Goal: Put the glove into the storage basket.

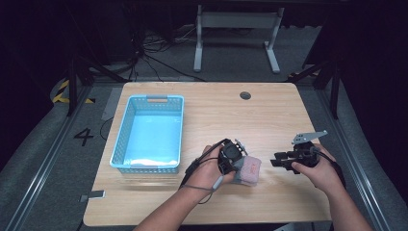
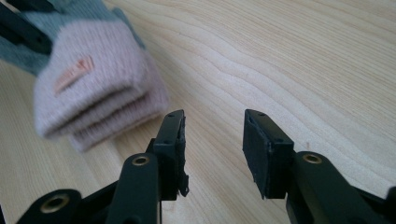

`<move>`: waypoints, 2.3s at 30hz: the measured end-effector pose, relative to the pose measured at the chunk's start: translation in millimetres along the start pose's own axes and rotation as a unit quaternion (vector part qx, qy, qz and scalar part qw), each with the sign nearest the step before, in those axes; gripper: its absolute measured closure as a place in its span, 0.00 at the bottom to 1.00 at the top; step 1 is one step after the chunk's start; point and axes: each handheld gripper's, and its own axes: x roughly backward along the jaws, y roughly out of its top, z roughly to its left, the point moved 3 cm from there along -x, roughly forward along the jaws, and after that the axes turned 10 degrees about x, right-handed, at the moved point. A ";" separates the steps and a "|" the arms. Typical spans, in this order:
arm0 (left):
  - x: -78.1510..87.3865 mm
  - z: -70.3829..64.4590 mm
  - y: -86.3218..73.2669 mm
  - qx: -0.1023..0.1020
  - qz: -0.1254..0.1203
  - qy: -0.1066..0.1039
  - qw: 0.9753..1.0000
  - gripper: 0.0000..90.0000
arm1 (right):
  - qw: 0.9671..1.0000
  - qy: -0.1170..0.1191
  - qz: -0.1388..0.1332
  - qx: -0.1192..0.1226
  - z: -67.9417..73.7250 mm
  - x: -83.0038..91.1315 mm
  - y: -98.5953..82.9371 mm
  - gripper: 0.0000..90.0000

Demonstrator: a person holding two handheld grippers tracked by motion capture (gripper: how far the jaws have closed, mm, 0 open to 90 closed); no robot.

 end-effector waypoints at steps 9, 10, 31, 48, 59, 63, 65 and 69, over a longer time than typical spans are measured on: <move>36.6 16.4 -3.0 0.011 -0.021 0.019 1.000 0.88 | 1.000 0.002 0.004 -0.002 -2.7 -3.0 0.8 0.67; 41.2 18.5 -3.6 0.013 -0.024 0.021 0.999 0.88 | 1.000 0.003 0.003 0.000 -3.0 -4.0 1.1 0.67; 121.4 80.0 -36.0 0.068 -0.069 0.074 0.993 0.88 | 1.000 0.017 0.016 0.006 -5.6 -20.1 9.5 0.67; 154.3 143.9 -74.9 0.117 -0.072 0.103 0.985 0.89 | 1.000 0.018 0.022 -0.002 -3.5 -24.1 6.3 0.67; 154.7 190.6 -97.1 0.139 -0.051 0.100 0.984 0.89 | 0.999 0.015 0.027 -0.009 -2.6 -25.0 1.9 0.66; 148.0 202.3 -103.4 0.151 -0.048 0.099 0.982 0.89 | 0.999 0.015 0.026 -0.009 -1.6 -25.7 1.8 0.66; 142.2 207.7 -106.4 0.154 -0.046 0.101 0.982 0.89 | 0.999 0.017 0.027 -0.009 -1.0 -26.2 1.7 0.66; 129.5 216.8 -112.2 0.161 -0.035 0.099 0.981 0.89 | 0.999 0.017 0.028 -0.005 0.1 -27.2 1.7 0.66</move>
